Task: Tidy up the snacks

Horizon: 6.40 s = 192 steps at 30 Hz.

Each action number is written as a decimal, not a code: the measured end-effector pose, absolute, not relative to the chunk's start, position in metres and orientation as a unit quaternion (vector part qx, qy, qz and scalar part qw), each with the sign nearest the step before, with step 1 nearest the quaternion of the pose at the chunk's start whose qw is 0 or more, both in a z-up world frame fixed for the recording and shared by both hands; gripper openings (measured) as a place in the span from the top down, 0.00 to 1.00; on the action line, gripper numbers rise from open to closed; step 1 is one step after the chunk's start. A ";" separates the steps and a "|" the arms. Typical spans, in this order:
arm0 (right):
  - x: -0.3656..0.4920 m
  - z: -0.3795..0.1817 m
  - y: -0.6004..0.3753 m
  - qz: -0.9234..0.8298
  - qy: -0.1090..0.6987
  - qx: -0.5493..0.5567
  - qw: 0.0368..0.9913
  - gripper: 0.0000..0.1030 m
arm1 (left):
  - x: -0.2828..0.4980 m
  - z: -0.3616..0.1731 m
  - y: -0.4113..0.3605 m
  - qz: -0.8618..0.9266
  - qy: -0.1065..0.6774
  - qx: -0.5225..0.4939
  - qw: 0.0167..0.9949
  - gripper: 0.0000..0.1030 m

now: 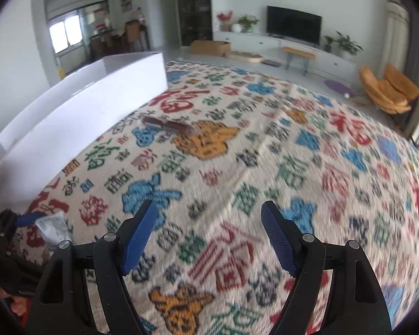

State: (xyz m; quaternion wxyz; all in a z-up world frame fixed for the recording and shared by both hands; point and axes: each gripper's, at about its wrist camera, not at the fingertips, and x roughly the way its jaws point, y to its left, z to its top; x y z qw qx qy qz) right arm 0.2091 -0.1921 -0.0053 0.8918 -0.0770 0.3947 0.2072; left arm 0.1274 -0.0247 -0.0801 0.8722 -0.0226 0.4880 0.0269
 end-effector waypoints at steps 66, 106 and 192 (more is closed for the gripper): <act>0.142 -0.067 -0.214 0.146 0.436 -0.068 0.885 0.20 | 0.134 -0.066 -0.037 -0.159 0.451 -0.098 0.873 0.59; 0.150 -0.061 -0.226 0.175 0.465 -0.024 0.868 0.20 | 0.118 -0.061 -0.005 -0.109 0.467 -0.137 0.867 0.19; 0.199 0.122 0.102 0.345 0.463 -0.154 0.802 0.21 | 0.115 0.083 0.208 0.243 0.414 -0.075 0.874 0.02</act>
